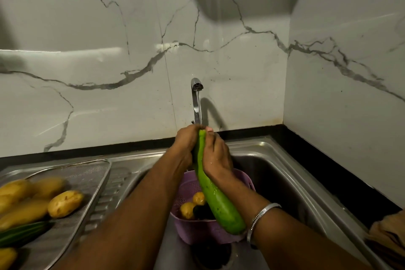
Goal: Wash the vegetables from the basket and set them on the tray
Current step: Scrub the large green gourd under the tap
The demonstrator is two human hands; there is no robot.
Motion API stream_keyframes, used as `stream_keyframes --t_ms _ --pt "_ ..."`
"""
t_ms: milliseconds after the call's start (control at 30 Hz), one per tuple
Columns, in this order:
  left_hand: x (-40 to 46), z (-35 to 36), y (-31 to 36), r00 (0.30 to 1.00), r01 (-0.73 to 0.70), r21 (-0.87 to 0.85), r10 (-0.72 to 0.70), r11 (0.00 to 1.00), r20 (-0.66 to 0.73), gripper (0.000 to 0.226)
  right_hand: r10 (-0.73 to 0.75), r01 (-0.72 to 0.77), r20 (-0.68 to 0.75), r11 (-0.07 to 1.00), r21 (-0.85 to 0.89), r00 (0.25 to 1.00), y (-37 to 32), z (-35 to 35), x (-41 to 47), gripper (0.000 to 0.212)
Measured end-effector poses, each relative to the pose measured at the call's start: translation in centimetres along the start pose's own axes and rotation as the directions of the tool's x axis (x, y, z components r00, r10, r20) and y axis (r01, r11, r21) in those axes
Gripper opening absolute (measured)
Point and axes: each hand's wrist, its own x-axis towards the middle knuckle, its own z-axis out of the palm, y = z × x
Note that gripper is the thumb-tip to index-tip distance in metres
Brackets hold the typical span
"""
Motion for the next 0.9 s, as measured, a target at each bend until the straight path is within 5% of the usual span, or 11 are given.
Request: stream_keyframes --t_ms 400,533,733,900 --pt "-1.4 1.7 -0.9 0.959 -0.264 -0.2 0.235 0.944 -0.157 0.012 -0.35 0.335 -0.113 0.933 -0.132 0.93 -0.7 -1.1 -1.2 0.056" --pt "-0.9 1.4 -1.1 0.96 -0.242 -0.173 0.21 0.955 -0.185 0.02 -0.348 0.329 -0.101 0.93 -0.167 0.932 -0.5 -0.8 -1.5 0.058" --pt "-1.4 0.3 -0.6 0.975 -0.208 -0.06 0.212 0.976 0.071 0.025 -0.283 0.262 -0.107 0.949 -0.173 0.953 -0.3 -1.1 -1.0 0.053" --pt "-0.5 0.9 -1.7 0.941 -0.328 -0.005 0.326 0.945 -0.094 0.021 -0.305 0.289 -0.087 0.945 -0.155 0.949 -0.4 -0.6 -1.3 0.059"
